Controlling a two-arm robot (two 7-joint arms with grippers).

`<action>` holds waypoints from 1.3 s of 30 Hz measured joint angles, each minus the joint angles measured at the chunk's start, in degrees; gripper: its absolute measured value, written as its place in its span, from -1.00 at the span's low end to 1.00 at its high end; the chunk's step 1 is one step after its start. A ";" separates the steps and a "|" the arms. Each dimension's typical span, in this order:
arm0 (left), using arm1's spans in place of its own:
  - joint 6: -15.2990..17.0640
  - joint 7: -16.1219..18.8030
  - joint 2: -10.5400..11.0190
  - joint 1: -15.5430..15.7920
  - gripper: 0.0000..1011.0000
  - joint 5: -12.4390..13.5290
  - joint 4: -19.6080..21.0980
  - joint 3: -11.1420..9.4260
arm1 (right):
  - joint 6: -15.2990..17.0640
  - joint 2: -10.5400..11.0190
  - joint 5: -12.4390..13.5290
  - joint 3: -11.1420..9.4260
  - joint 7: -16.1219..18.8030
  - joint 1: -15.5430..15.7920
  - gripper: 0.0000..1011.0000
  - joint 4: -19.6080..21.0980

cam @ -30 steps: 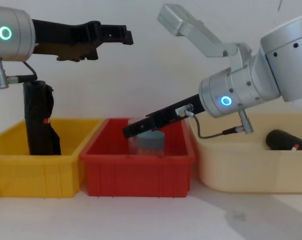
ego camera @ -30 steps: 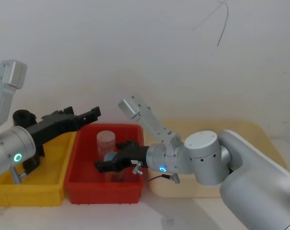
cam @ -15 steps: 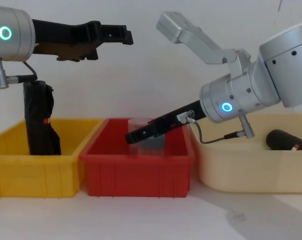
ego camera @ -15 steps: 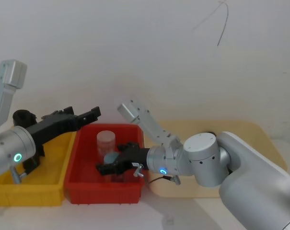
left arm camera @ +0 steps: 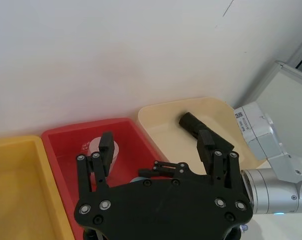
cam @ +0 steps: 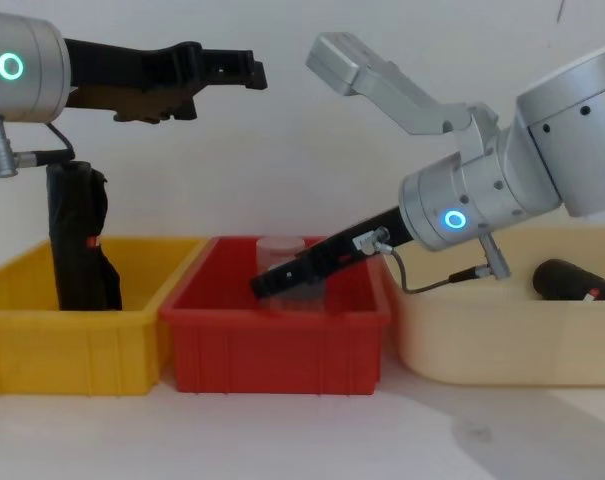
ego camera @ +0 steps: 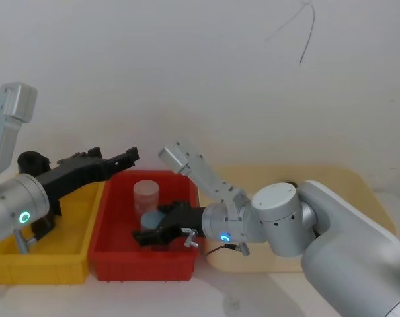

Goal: Pick up the garbage bag with the one hand and transfer it to the other hand.

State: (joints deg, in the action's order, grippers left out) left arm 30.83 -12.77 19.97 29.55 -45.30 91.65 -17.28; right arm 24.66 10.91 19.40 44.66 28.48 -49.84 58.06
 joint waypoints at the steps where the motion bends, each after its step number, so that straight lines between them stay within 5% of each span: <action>1: 0.00 0.00 0.00 0.00 0.98 0.00 0.00 0.00 | -0.10 -0.04 -0.05 0.00 0.06 -0.03 0.81 -0.07; 12: 0.00 0.00 0.00 0.00 0.98 0.00 0.00 0.00 | -1.64 -0.99 -0.97 -0.10 -0.10 -0.09 0.30 -1.16; 27: 0.00 0.00 0.00 0.00 0.98 0.00 0.00 0.00 | -3.84 -0.47 -2.76 -0.74 -2.38 0.94 0.30 0.54; 39: 0.00 0.00 0.00 0.00 0.98 0.00 0.00 0.00 | -4.81 1.19 -0.90 -6.25 -6.00 3.51 0.30 8.24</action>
State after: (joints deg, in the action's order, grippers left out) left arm 30.83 -12.77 19.97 29.55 -45.30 91.65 -17.28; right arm 19.85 12.10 18.50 38.41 22.47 -46.33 66.30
